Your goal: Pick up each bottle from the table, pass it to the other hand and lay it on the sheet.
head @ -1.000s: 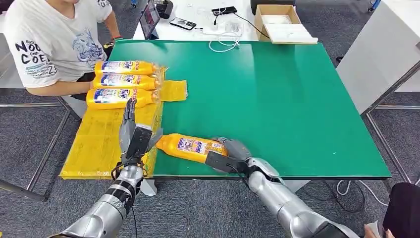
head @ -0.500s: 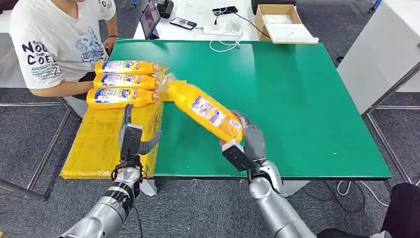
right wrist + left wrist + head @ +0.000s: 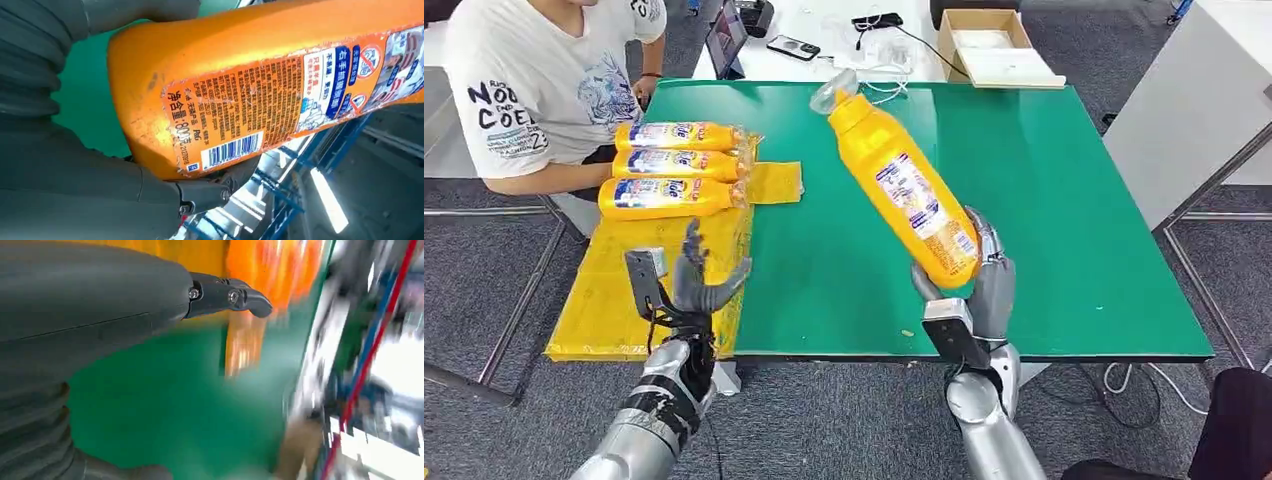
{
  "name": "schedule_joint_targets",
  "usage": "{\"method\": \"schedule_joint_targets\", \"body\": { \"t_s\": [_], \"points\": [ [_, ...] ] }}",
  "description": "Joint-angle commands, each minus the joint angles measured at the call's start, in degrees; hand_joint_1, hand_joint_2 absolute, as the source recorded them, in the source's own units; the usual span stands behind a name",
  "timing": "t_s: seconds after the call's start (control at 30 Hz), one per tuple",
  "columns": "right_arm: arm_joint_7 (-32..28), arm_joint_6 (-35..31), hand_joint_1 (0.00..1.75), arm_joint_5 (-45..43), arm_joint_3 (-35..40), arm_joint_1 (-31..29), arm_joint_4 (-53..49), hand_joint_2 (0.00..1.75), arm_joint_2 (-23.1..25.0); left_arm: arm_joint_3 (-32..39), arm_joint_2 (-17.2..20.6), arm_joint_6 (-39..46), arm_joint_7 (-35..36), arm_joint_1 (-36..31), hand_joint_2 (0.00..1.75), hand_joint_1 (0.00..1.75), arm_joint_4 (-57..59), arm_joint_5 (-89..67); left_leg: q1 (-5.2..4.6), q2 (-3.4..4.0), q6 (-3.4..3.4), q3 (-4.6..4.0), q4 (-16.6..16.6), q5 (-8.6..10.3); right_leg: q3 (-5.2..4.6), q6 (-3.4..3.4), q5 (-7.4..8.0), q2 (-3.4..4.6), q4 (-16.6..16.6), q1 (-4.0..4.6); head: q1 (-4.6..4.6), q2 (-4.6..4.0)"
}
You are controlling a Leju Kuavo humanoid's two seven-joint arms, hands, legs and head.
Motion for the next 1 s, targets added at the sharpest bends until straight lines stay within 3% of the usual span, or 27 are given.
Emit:
{"method": "schedule_joint_targets", "body": {
  "t_s": [0.03, 0.23, 0.53, 1.0],
  "points": [
    [-4.5, 4.4, 1.75, 0.8, 2.1, -0.2, 5.9, 1.75, 0.5, -3.5, -0.2, -23.5, 10.6, 0.7, 1.75, 0.00, -0.6, 15.1, -0.04, 0.16, 0.04, 0.31, 0.0, -0.13, 0.26, -0.11, -0.07, 0.09, -0.1, 0.00, -0.02, 0.00],
    [-4.6, 4.4, 1.75, 0.8, 2.0, -0.4, 6.1, 1.75, 0.6, -3.7, -0.1, -23.4, 10.7, 0.8, 1.75, 0.00, -0.9, 15.4, -0.02, 0.14, 0.03, 0.29, 0.0, -0.13, 0.23, -0.12, -0.08, 0.07, -0.1, 0.03, -0.04, 0.00],
    [-4.7, 6.2, 1.75, 1.0, 7.6, -1.0, 12.4, 1.75, 0.3, -9.4, 0.7, -30.8, 11.0, 2.0, 1.75, 0.00, -3.3, 22.7, 0.00, 0.15, 0.03, 0.22, 0.0, -0.10, 0.19, -0.11, -0.06, 0.09, -0.1, 0.03, -0.02, 0.00],
    [-4.7, 7.0, 1.75, 0.4, 7.0, -2.3, 17.9, 1.75, 1.7, -11.2, 0.1, -32.8, 11.4, 3.2, 1.75, 0.00, -4.3, 26.3, -0.01, 0.15, 0.05, 0.25, 0.0, -0.12, 0.22, -0.12, -0.07, 0.08, -0.1, 0.03, 0.00, 0.00]
  ]
}}
